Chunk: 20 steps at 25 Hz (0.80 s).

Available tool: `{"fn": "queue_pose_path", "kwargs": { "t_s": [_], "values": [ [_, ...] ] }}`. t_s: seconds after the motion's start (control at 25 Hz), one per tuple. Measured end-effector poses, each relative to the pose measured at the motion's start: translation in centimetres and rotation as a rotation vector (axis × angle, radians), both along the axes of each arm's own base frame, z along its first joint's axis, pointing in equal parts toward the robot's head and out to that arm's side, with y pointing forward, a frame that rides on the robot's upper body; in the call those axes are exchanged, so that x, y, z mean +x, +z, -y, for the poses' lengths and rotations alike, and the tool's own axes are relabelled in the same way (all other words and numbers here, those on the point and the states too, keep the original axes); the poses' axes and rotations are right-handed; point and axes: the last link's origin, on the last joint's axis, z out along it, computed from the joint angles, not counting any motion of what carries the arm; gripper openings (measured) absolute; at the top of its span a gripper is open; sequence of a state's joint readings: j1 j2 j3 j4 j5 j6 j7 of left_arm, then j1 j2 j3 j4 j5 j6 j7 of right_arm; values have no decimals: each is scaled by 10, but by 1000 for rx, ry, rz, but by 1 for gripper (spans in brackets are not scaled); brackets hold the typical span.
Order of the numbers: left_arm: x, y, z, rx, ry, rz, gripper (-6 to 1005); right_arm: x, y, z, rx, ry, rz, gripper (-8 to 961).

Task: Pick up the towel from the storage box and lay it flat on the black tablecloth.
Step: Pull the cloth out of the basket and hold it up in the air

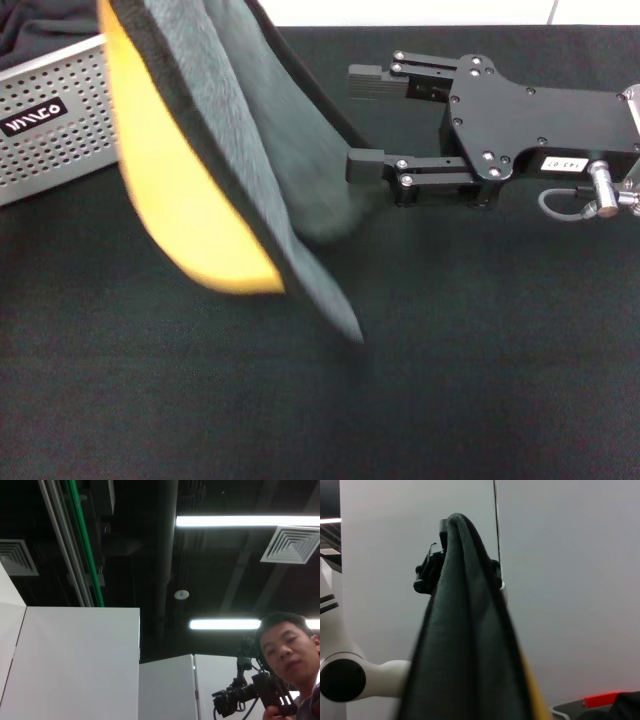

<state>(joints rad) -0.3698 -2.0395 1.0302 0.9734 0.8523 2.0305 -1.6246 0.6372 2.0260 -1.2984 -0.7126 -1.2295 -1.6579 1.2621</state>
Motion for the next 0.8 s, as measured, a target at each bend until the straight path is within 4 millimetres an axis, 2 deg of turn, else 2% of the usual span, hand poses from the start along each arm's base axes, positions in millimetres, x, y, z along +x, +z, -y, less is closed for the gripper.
{"fn": "queue_pose_path", "kwargs": {
  "t_s": [0.2,0.48,0.8],
  "values": [
    [-5,0,-2,2,19,7,15,1,-1,1,-11,-4,6,740],
    [-6,3,-1,20,22,26,16,-1,-29,21,-126,59,88,741],
    [-8,7,-2,40,21,11,16,2,-30,23,-140,62,101,741]
  ]
}}
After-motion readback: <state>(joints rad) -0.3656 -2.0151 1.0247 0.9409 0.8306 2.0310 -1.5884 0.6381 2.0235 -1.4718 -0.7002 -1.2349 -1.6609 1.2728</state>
